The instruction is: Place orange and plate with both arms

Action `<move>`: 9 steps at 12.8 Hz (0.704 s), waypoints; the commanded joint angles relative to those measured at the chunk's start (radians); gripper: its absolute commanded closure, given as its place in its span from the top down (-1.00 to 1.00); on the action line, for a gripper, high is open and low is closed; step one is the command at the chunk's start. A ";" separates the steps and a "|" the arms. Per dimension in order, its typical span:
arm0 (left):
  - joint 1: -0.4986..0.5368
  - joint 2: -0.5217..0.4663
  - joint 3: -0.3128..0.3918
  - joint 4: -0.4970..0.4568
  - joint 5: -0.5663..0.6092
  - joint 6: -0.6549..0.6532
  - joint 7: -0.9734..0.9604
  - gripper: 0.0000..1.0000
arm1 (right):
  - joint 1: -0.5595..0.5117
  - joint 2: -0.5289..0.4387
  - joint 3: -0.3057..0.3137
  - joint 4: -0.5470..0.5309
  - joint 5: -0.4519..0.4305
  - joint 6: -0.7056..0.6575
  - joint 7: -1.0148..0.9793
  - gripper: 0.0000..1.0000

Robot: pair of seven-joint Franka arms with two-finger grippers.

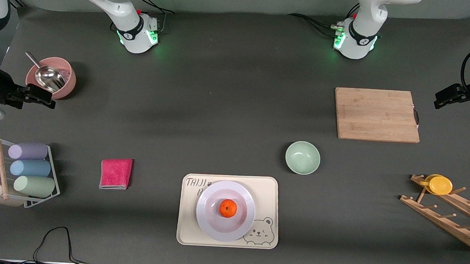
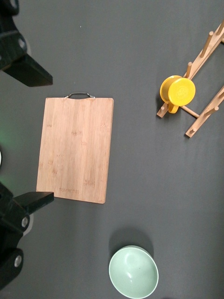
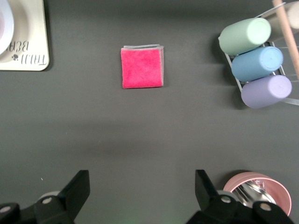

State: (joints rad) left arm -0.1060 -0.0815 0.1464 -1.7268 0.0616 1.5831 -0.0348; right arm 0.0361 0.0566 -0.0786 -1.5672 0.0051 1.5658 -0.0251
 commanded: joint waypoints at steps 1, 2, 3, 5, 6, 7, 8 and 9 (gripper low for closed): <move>-0.018 -0.029 0.015 -0.022 -0.013 0.011 0.012 1.00 | -0.004 -0.020 0.008 0.025 -0.030 -0.021 0.071 1.00; -0.018 -0.027 0.015 -0.020 -0.013 0.015 0.010 1.00 | -0.004 -0.020 0.002 0.027 -0.030 -0.021 0.064 1.00; -0.018 -0.026 0.015 -0.020 -0.013 0.017 0.010 1.00 | -0.005 -0.018 0.000 0.027 -0.030 -0.023 0.062 1.00; -0.018 -0.026 0.015 -0.019 -0.013 0.018 0.010 1.00 | -0.005 -0.020 -0.012 0.027 -0.031 -0.023 0.062 1.00; -0.018 -0.026 0.015 -0.017 -0.014 0.020 0.010 1.00 | -0.005 -0.018 -0.013 0.029 -0.031 -0.021 0.062 1.00; -0.018 -0.026 0.015 -0.017 -0.013 0.020 0.012 1.00 | -0.005 -0.020 -0.015 0.027 -0.031 -0.023 0.063 1.00; -0.018 -0.027 0.015 -0.017 -0.013 0.018 0.012 1.00 | -0.005 -0.018 -0.013 0.029 -0.031 -0.023 0.063 1.00; -0.018 -0.027 0.015 -0.016 -0.013 0.018 0.010 1.00 | -0.005 -0.020 -0.013 0.029 -0.031 -0.023 0.065 1.00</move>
State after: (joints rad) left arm -0.1065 -0.0818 0.1464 -1.7266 0.0556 1.5894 -0.0346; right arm 0.0329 0.0418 -0.0987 -1.5531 -0.0018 1.5665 0.0044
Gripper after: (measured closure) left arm 0.000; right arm 0.000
